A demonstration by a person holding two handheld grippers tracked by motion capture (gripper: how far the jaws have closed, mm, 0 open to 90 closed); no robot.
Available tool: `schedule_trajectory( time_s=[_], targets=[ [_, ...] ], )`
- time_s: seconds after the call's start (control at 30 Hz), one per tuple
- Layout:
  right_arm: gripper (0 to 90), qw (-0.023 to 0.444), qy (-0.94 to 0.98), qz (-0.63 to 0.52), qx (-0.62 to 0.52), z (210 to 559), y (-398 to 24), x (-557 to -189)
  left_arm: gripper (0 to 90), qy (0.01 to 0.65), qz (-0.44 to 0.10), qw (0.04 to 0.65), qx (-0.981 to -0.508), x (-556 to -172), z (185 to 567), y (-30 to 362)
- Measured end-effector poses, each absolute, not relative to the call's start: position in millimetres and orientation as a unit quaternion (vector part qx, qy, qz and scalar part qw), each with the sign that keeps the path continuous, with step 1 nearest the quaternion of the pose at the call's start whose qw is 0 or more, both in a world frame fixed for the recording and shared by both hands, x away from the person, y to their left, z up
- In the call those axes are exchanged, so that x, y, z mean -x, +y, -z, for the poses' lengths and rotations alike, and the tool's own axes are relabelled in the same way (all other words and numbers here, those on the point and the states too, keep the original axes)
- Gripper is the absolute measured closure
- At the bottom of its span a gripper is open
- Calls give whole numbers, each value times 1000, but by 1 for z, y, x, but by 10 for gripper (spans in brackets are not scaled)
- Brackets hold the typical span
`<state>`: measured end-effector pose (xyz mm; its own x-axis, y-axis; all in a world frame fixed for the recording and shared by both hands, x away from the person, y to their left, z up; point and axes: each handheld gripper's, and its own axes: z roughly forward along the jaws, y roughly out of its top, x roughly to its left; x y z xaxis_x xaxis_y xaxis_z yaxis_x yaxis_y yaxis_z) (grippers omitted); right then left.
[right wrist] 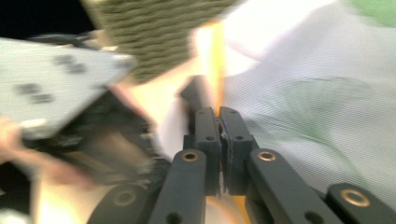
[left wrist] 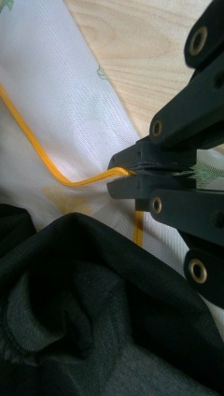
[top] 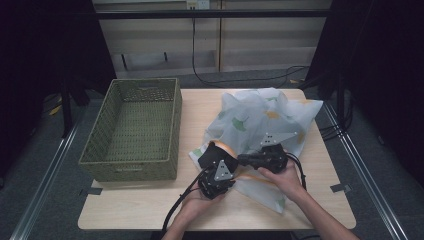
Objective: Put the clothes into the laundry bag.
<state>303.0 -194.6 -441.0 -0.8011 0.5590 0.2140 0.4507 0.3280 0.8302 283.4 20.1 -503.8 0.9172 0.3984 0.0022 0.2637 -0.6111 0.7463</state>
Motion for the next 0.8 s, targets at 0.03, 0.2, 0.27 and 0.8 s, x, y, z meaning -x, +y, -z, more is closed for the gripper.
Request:
schedule_trajectory(
  time_s=[0.03, 0.2, 0.27, 0.8],
  targets=[
    [876, 56, 818, -484, -307, 442, -191, -302, 876, 184, -79, 396, -896, -284, 503, 21],
    [727, 67, 824, -463, -320, 449, -185, -313, 875, 183, -69, 408, -892, -284, 505, 23],
    [646, 85, 825, -458, -320, 445, -183, -315, 874, 180, -68, 408, -892, -284, 505, 23],
    [900, 81, 825, -472, -299, 439, -149, -323, 876, 192, -62, 426, -882, -279, 507, 27]
  ],
)
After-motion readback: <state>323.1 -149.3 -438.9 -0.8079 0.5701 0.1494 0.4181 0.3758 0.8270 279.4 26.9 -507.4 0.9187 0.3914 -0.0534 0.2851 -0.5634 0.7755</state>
